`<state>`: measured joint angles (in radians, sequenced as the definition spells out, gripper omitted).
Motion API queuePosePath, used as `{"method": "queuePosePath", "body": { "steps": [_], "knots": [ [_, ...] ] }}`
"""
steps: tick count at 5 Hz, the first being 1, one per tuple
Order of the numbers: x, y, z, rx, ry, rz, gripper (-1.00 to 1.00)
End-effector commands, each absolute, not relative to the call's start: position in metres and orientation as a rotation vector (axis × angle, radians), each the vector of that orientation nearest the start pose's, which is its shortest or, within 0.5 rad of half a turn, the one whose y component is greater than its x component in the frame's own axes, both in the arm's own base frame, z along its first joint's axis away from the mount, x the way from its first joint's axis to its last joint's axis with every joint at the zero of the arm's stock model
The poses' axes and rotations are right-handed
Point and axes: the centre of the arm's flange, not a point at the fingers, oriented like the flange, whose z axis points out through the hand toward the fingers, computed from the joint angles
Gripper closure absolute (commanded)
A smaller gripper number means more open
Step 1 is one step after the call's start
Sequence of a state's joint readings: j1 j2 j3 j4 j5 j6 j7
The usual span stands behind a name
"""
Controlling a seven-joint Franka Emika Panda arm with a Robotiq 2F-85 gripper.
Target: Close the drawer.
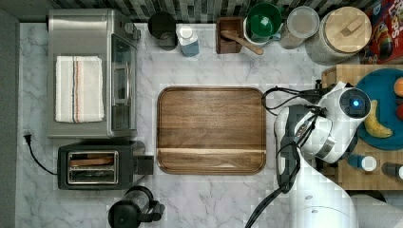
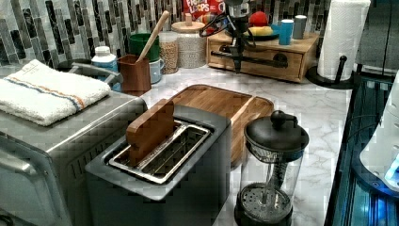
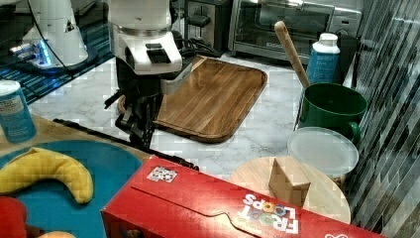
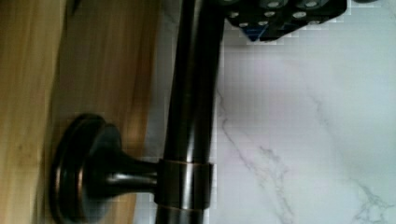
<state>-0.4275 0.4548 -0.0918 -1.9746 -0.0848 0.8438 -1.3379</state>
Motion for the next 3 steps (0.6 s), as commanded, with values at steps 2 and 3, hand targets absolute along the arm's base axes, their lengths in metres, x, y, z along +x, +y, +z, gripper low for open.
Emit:
{"method": "queuePosePath", "body": {
  "steps": [2,3],
  "knots": [
    [0.5064,-0.4026,0.3152,-3.372,0.129,-0.054,1.00],
    [0.5062,-0.4027,0.3153,-3.372,0.130,-0.053,1.00]
  ]
}}
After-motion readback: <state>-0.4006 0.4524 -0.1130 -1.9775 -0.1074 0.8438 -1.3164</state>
